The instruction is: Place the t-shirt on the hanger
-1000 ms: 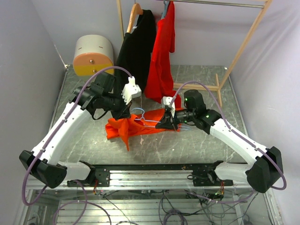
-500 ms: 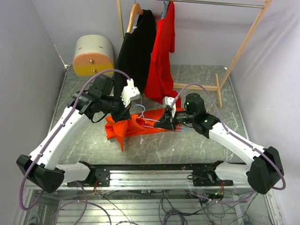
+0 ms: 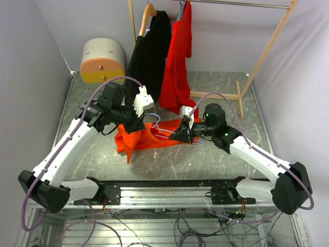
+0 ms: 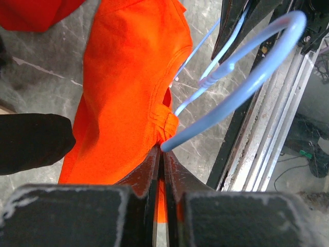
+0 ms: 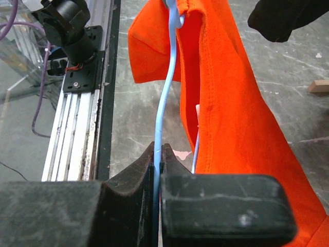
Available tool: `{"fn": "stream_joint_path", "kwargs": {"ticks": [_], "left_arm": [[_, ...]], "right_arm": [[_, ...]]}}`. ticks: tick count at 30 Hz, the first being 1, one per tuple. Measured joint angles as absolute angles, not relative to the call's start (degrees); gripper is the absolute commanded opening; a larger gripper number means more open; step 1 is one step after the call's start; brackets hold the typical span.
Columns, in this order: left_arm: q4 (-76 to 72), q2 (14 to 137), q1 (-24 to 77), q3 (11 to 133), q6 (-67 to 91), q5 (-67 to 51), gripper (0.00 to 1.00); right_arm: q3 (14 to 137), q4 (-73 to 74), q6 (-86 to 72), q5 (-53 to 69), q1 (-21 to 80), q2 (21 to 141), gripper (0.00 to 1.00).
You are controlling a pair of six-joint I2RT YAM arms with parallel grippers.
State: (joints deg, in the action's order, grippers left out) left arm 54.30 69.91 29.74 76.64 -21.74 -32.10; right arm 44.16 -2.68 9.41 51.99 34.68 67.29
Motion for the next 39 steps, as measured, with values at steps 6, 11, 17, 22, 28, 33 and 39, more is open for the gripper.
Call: {"fn": "stream_joint_path", "kwargs": {"ticks": [6, 11, 17, 22, 28, 33, 39], "left_arm": [[52.42, 68.07, 29.74, 76.62, -21.41, -30.20, 0.15], [51.31, 67.09, 29.74, 76.27, -21.67, -29.17, 0.16], [50.87, 66.63, 29.74, 75.09, -22.59, -29.17, 0.19], [50.61, 66.50, 29.74, 74.15, -23.49, -29.93, 0.21], [49.63, 65.80, 29.74, 72.27, -24.69, -30.70, 0.30], [49.54, 65.47, 29.74, 71.11, -27.33, -33.08, 0.38], [49.54, 65.56, 29.74, 70.76, -29.91, -34.41, 0.43]], "right_arm": [[43.99, -2.72, 9.23, 51.88, 34.65, 66.89, 0.00], [43.81, -2.79, 8.91, 52.10, 34.68, 66.89, 0.00], [43.81, -2.76, 8.80, 52.12, 34.68, 67.00, 0.00], [43.81, -2.76, 8.82, 52.45, 34.68, 67.64, 0.00], [43.81, -2.70, 8.86, 53.01, 34.68, 68.40, 0.00], [44.16, -2.15, 9.26, 53.36, 34.68, 68.40, 0.00], [44.75, -1.78, 9.67, 53.45, 34.68, 68.60, 0.00]]}}
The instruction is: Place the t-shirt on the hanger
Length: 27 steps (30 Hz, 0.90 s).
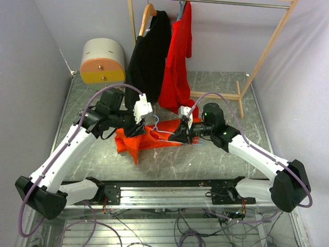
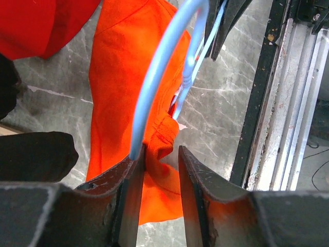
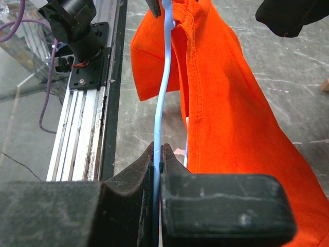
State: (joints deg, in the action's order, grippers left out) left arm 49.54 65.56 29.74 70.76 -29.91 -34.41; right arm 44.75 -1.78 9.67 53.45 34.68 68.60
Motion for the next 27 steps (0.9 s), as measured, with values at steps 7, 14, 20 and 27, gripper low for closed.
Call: {"fn": "stream_joint_path", "kwargs": {"ticks": [7, 14, 20, 27], "left_arm": [[49.50, 67.13, 29.74, 70.76, -31.68, -34.41, 0.45], [49.36, 67.61, 29.74, 70.76, -33.17, -35.29, 0.45], [49.10, 68.16, 29.74, 70.76, -33.82, -37.95, 0.45], [49.12, 69.10, 29.74, 70.76, -34.76, -40.16, 0.44]], "right_arm": [[44.97, -1.74, 10.02, 53.63, 34.68, 68.64, 0.00], [45.34, -1.08, 10.31, 53.67, 34.68, 68.64, 0.00], [46.02, -0.54, 10.52, 53.87, 34.68, 68.64, 0.00], [46.35, -0.56, 10.50, 54.33, 34.68, 68.99, 0.00]]}}
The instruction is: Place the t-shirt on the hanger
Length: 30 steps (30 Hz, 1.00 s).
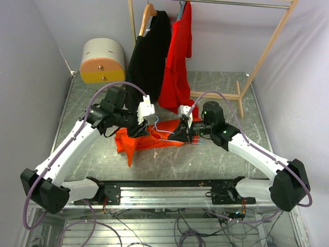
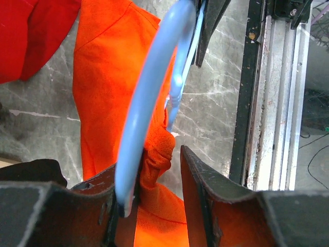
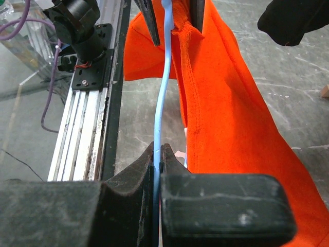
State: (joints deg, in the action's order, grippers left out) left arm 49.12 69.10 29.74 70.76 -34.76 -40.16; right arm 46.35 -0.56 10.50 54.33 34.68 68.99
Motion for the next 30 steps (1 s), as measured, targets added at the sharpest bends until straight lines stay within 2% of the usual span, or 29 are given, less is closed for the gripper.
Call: {"fn": "stream_joint_path", "kwargs": {"ticks": [10, 12, 14, 17, 19, 28, 30], "left_arm": [[49.01, 70.04, 29.74, 70.78, -35.24, -42.13, 0.42], [49.01, 70.11, 29.74, 70.78, -35.73, -42.74, 0.29], [49.15, 70.15, 29.74, 70.81, -36.47, -43.24, 0.10], [50.59, 70.54, 29.82, 71.22, -38.15, -44.73, 0.07], [52.10, 70.83, 29.85, 71.88, -39.70, -45.30, 0.07], [60.38, 72.36, 29.85, 77.87, -47.48, -44.95, 0.07], [63.33, 73.10, 29.85, 80.34, -50.46, -44.40, 0.07]], "right_arm": [[47.70, 0.23, 10.59, 54.72, 34.68, 69.69, 0.00], [47.99, 0.56, 10.79, 54.74, 34.68, 69.76, 0.00], [48.23, 0.82, 11.09, 54.92, 34.68, 69.93, 0.00], [48.60, 1.04, 11.46, 54.59, 34.50, 70.22, 0.00], [48.80, 1.23, 11.81, 54.46, 34.48, 70.59, 0.05], [49.74, 1.89, 13.67, 50.46, 34.61, 73.89, 0.43], [49.71, 1.74, 14.24, 49.01, 34.61, 74.04, 0.48]]}}
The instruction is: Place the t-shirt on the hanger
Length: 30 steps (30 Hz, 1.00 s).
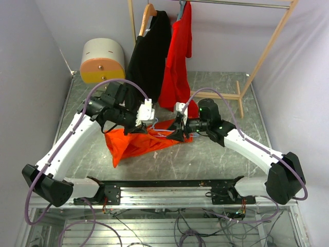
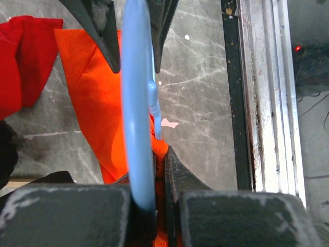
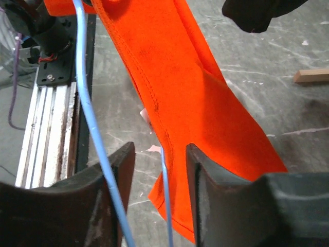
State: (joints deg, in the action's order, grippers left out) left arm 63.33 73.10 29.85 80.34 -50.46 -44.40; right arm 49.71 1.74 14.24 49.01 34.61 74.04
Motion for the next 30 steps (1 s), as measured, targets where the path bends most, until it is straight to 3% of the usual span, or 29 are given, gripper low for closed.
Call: {"fn": "stream_joint_path", "kwargs": {"ticks": [12, 22, 30], "left_arm": [[70.17, 75.96, 29.71, 83.81, -59.57, -41.69, 0.07], [67.29, 77.25, 29.39, 84.05, -54.13, -42.30, 0.07], [65.08, 78.72, 29.17, 84.05, -48.99, -40.69, 0.07]], "right_arm": [[49.71, -0.49, 15.90, 46.87, 32.91, 73.87, 0.58], [49.69, 0.23, 16.03, 46.39, 31.38, 69.06, 0.69], [49.69, -3.97, 13.45, 44.91, 30.74, 64.75, 0.71]]}}
